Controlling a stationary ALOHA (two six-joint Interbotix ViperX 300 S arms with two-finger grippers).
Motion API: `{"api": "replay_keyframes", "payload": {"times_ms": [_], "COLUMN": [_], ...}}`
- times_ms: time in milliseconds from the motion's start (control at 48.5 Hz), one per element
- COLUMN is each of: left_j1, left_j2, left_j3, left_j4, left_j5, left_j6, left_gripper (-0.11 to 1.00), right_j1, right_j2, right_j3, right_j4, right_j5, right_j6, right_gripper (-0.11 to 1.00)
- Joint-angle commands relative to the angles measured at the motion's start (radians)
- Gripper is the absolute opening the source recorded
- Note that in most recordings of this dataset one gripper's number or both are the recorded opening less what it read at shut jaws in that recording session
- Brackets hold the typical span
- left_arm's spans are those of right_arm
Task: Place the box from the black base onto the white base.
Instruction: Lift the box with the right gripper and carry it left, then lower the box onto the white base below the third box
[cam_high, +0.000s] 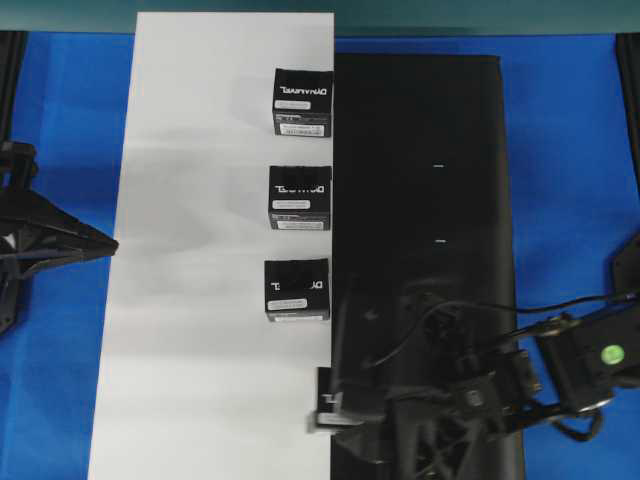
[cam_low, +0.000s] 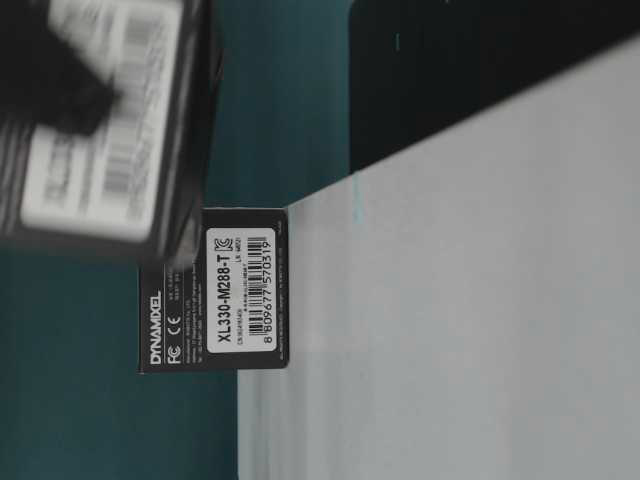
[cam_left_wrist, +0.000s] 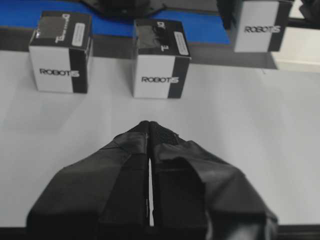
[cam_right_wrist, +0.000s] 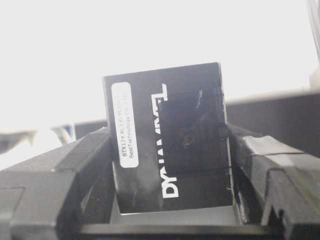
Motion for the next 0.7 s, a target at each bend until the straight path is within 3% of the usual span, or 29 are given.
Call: {"api": "replay_keyframes", "payload": {"times_ms": [0, 289, 681], "left_j1": [-0.002, -0.002, -0.002], "left_j2": [0.008, 0.008, 0.006], "left_j3": [-0.017, -0.017, -0.017], "left_j4": [0.003, 0.003, 0.003], "left_j5": [-0.005, -0.005, -0.005], "left_j6": [0.0, 0.0, 0.0], "left_gripper": [-0.02, -0.02, -0.02], "right_j1": [-0.011, -0.023, -0.029], "right_j2": [0.06, 0.173, 0.202], "right_j3": [-0.061, -0.17, -0.184], "right_j4": [-0.006, -0.006, -0.006], "right_j5": [0.023, 0.091, 0.118], "right_j6": [-0.02, -0.052, -0.054], "right_gripper": [0.6, 0.58, 0.58]}}
